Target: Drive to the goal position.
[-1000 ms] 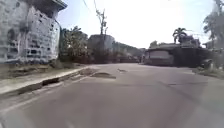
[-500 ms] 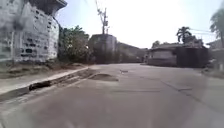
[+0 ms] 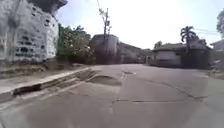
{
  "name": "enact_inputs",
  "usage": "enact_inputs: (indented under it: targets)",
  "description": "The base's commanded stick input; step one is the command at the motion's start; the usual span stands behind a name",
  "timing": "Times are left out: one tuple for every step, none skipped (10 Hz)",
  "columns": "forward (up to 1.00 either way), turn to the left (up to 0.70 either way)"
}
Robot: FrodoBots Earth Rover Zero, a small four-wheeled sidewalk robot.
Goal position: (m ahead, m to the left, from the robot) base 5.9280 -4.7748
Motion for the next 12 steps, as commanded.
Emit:
enact_inputs:
  targets:
    - [1.0,0.0]
    - [1.0,-0.03]
    - [1.0,-0.23]
    - [1.0,-0.4]
    - [1.0,-0.4]
    - [1.0,-0.33]
    - [1.0,-0.21]
    - [1.0,-0.05]
    - [1.0,-0.01]
    - [1.0,-0.02]
    - [1.0,-0.02]
    - [1.0,-0.02]
